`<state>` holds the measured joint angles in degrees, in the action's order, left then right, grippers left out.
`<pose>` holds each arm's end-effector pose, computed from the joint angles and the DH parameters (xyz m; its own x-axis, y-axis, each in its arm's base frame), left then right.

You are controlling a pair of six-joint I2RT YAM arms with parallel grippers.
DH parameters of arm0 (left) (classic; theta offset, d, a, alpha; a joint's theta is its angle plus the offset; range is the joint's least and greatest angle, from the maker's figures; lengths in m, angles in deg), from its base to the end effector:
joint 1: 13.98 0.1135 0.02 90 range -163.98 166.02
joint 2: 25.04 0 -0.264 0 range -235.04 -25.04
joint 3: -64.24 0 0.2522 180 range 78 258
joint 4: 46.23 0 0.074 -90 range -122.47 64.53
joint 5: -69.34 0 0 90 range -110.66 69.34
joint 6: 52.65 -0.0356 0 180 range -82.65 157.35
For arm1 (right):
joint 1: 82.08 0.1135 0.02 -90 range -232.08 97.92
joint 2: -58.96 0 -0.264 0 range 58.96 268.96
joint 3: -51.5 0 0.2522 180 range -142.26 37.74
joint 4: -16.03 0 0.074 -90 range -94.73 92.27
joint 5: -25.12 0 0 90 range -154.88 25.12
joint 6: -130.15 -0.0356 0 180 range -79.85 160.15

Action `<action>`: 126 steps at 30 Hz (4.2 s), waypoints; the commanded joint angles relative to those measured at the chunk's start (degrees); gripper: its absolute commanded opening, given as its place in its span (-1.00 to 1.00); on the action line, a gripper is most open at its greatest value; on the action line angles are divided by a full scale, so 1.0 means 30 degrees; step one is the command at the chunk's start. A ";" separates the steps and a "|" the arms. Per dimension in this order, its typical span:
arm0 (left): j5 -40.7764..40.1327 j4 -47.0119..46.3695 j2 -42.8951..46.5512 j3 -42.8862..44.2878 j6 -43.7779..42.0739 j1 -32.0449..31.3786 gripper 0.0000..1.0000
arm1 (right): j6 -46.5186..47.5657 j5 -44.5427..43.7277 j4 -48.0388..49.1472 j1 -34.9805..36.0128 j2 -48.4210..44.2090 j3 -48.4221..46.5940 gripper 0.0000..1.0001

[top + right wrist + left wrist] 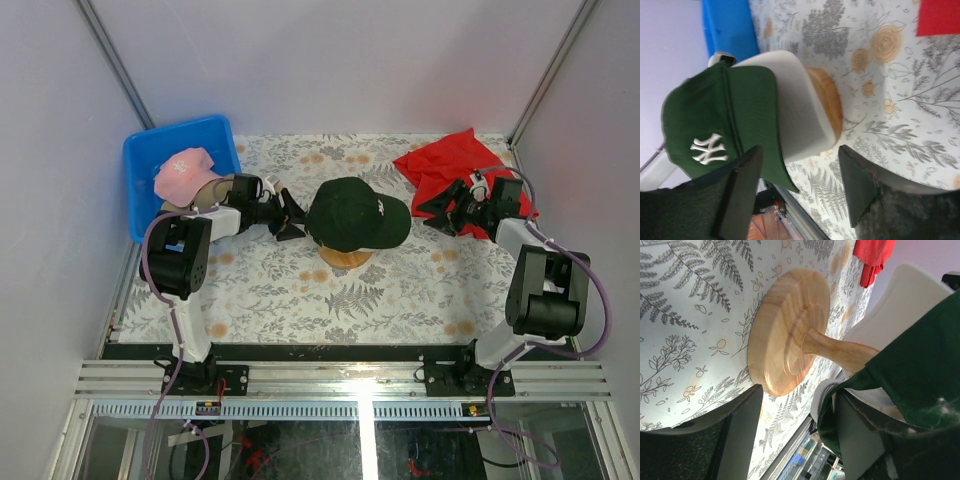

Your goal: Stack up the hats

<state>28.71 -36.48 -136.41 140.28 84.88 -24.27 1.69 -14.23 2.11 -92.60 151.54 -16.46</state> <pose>0.3795 -0.0964 0.1447 -0.9452 -0.3166 -0.0804 -0.0794 0.4613 -0.8837 0.3361 -0.0344 0.2120 -0.7776 0.5455 -0.3128 0.0060 0.5039 0.8638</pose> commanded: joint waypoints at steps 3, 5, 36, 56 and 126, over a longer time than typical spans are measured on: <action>-0.0316 0.1105 -0.0313 0.0718 -0.0347 0.0235 0.09 | -0.6484 0.4341 1.0518 -0.0066 0.0681 0.2696 0.98; -0.0362 0.1496 -0.0564 0.0967 -0.0632 0.0235 -0.01 | -0.9071 0.4707 1.4339 -0.0066 0.1503 0.3671 0.98; -0.0494 0.3063 -0.1451 0.1888 -0.1311 0.0236 -0.38 | -1.8926 0.2429 3.2494 0.2716 0.7660 0.5680 0.74; -0.0679 0.2696 -0.1513 0.1475 -0.1088 0.0252 -0.15 | -1.9510 0.3851 3.2357 0.0861 0.7101 0.7266 -1.00; -1.2912 1.2831 0.5239 0.6094 -0.2761 0.6683 0.98 | 0.2348 -0.7333 -0.4427 0.0296 -0.5998 0.0676 0.65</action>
<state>-6.35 -4.87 -118.08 160.41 81.55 -4.20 8.34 -35.36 -9.39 -91.59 134.84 -12.04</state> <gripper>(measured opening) 0.983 0.823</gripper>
